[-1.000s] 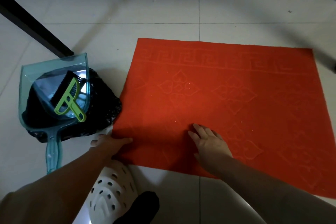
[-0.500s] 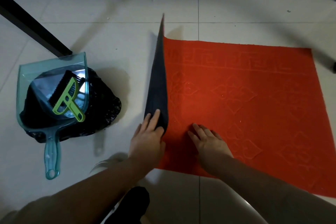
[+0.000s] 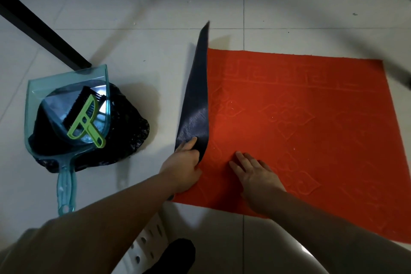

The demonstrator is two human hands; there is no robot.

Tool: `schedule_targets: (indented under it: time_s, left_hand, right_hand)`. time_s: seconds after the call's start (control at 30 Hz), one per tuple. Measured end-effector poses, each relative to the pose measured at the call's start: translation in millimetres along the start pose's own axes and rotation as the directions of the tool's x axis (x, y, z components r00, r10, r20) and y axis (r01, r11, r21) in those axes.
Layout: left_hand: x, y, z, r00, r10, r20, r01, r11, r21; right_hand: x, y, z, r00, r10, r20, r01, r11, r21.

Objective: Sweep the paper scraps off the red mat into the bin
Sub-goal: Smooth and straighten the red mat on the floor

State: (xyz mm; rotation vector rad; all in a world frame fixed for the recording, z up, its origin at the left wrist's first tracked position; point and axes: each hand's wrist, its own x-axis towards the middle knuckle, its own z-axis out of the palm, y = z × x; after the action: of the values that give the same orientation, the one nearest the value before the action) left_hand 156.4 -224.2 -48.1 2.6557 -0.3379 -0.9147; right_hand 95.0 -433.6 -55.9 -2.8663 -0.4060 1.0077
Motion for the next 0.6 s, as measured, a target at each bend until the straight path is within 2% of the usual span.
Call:
schedule_targets:
  time_s: [0.03,0.1,0.17,0.23,0.3,0.37,0.43,0.53,0.6]
  left_hand:
    - [-7,-1,-1,0.997,-0.031,-0.074,0.026,0.997,-0.067]
    - [-18,-5,-4,0.961,-0.129,-0.245,0.116,0.991,-0.068]
    - [-26,-14,-9,0.886,-0.155,-0.438,0.198,0.979,0.053]
    - [-30,-22,-16,0.833,-0.043,-0.552,0.221,0.940,0.260]
    - [-29,-28,-13,0.879,-0.009,-0.476,0.193,0.920,0.340]
    - [-24,-27,-3,0.959,-0.077,-0.273,0.161,0.941,0.298]
    - [-18,-25,9,0.986,-0.153,-0.070,0.165,0.956,0.243]
    - [-11,-26,19,0.973,-0.223,0.059,0.206,0.954,0.217]
    - [-7,-26,22,0.965,-0.242,0.102,0.215,0.950,0.227]
  right_hand:
    - [0,1,0,1.000,-0.005,0.008,0.005,1.000,-0.009]
    - [0,4,2,1.000,-0.007,0.027,0.007,1.000,-0.015]
    - [1,5,5,1.000,-0.007,0.028,0.008,1.000,-0.016]
    - [3,6,7,1.000,-0.008,0.019,0.008,1.000,-0.020]
    - [5,6,8,1.000,-0.010,0.015,0.011,1.000,-0.022]
    - [5,8,11,1.000,-0.021,-0.013,0.021,1.000,-0.016]
    - [0,11,17,0.996,0.000,-0.090,0.005,0.998,0.056]
    - [-10,18,28,0.940,0.195,-0.279,-0.146,0.972,0.186]
    - [-12,34,34,0.906,0.346,-0.242,-0.295,0.929,0.224]
